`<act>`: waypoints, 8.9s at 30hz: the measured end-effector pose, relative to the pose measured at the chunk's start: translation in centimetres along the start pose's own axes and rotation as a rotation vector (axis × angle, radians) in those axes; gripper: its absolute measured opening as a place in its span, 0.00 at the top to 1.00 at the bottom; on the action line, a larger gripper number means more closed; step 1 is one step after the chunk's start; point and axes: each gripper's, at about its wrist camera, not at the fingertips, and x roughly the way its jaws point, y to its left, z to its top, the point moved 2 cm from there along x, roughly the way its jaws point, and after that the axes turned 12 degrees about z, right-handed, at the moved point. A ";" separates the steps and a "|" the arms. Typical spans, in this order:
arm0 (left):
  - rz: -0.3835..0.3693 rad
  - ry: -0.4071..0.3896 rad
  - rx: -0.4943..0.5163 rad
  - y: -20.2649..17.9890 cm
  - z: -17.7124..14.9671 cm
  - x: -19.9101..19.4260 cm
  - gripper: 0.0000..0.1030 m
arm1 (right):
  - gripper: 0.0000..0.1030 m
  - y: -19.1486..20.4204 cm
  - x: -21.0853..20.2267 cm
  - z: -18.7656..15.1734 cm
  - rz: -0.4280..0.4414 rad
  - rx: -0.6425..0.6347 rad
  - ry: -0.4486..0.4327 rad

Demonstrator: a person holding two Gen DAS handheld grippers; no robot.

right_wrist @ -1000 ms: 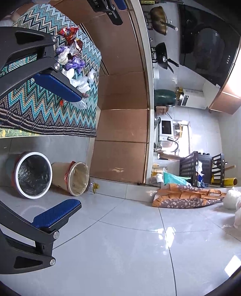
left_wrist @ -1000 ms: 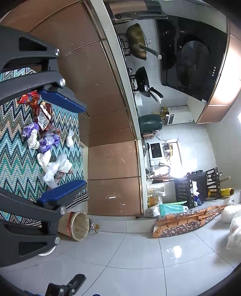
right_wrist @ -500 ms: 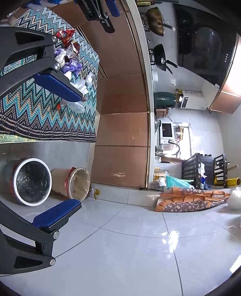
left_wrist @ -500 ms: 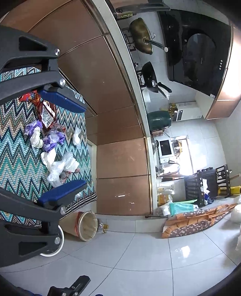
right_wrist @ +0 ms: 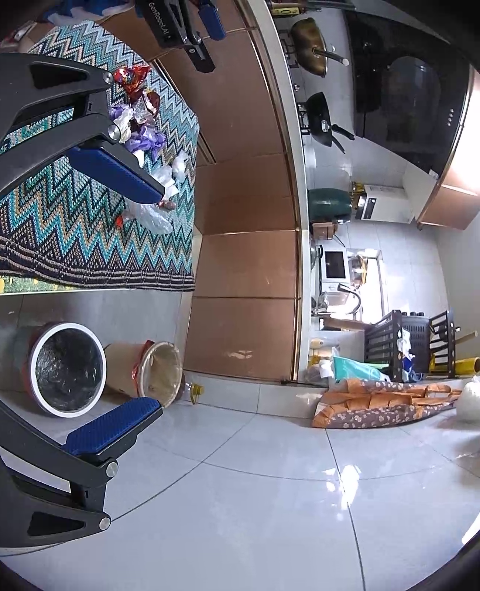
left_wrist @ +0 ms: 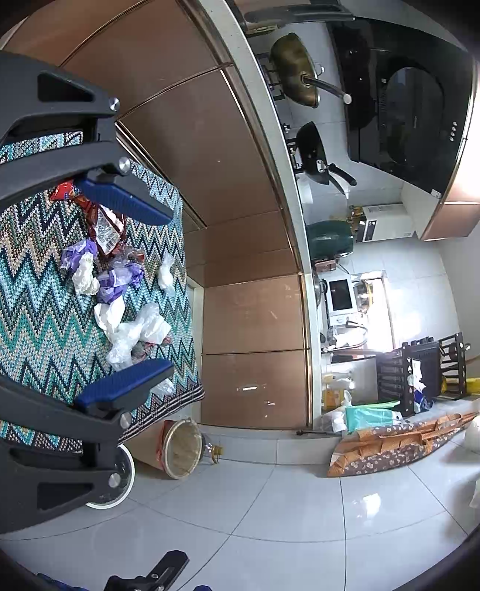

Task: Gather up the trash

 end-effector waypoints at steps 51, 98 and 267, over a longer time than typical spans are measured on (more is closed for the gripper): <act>-0.004 0.553 -0.192 14.2 -15.3 20.5 0.78 | 0.50 14.3 31.4 -7.9 0.495 -0.157 0.598; -0.673 0.432 0.225 -32.2 -1.3 12.1 0.91 | 0.77 -17.9 14.3 -10.0 0.064 0.375 0.292; -0.738 0.751 0.188 -42.6 -5.5 18.9 0.68 | 0.61 -24.3 20.0 -16.6 -0.077 0.447 0.479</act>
